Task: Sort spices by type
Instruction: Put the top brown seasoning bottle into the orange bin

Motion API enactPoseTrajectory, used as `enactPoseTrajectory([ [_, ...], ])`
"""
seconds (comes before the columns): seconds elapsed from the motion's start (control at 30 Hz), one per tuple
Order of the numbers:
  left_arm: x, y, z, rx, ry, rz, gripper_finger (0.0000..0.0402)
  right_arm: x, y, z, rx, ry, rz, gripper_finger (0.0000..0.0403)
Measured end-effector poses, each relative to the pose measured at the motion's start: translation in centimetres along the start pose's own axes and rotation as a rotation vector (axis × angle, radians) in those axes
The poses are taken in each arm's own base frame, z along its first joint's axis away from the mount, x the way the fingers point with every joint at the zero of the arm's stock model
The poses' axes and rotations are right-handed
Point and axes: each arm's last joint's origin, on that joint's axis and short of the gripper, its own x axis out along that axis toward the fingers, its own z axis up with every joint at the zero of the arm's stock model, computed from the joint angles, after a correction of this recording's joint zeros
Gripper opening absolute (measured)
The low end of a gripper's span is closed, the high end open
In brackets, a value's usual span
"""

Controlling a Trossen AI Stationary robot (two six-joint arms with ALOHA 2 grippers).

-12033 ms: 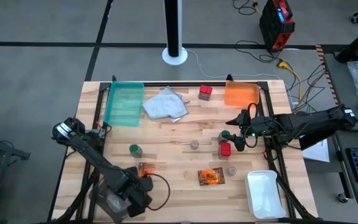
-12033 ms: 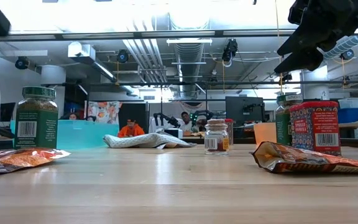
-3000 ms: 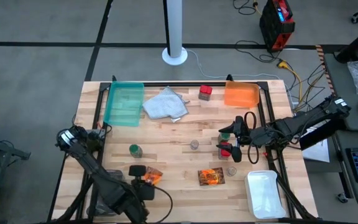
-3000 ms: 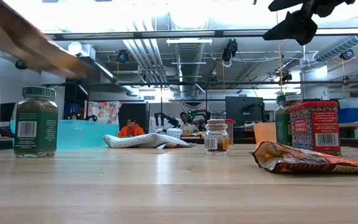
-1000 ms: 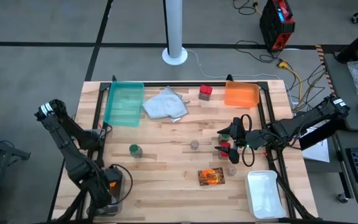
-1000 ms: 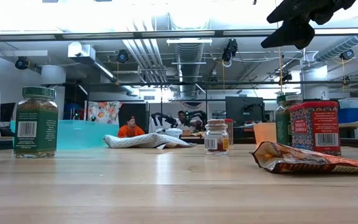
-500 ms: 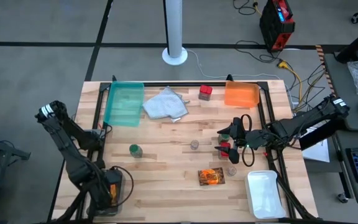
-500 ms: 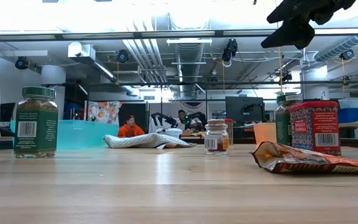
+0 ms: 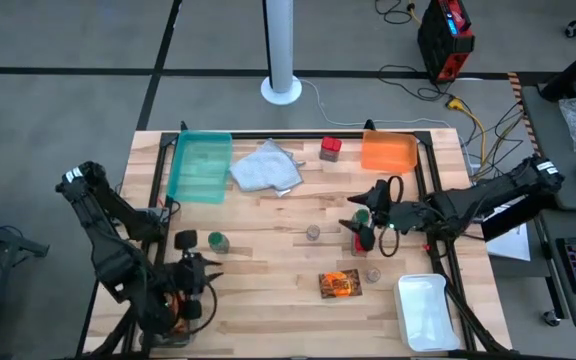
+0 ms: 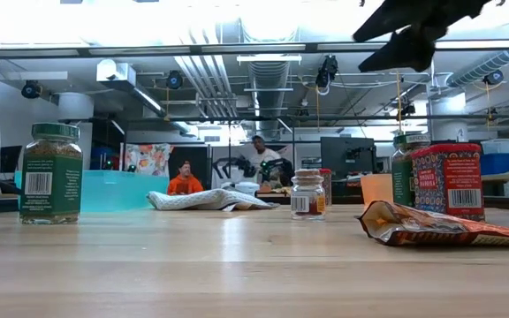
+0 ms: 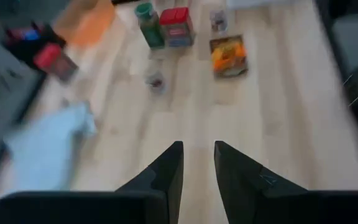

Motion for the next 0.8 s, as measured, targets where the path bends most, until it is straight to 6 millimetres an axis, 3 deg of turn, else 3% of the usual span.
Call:
enactPoseTrajectory([
  [0.17,1.7,2.5,-0.5,0.219,0.061,0.045,0.0075,2.3,0.1,1.7,-0.054,0.017,-0.071,0.0338],
  [0.37,3.8,6.2,-2.3,0.196,0.035,0.086,0.0075,5.2,0.6,4.3,-0.184,0.14,-0.165,0.0338],
  [0.57,4.6,7.2,-4.2,0.045,-0.145,0.103,0.0075,7.0,1.5,5.7,-0.26,0.28,-0.219,0.0338],
  [0.8,5.4,7.4,-5.9,0.014,-0.183,0.14,0.0075,8.6,2.5,4.6,-0.282,0.378,-0.222,0.0338],
])
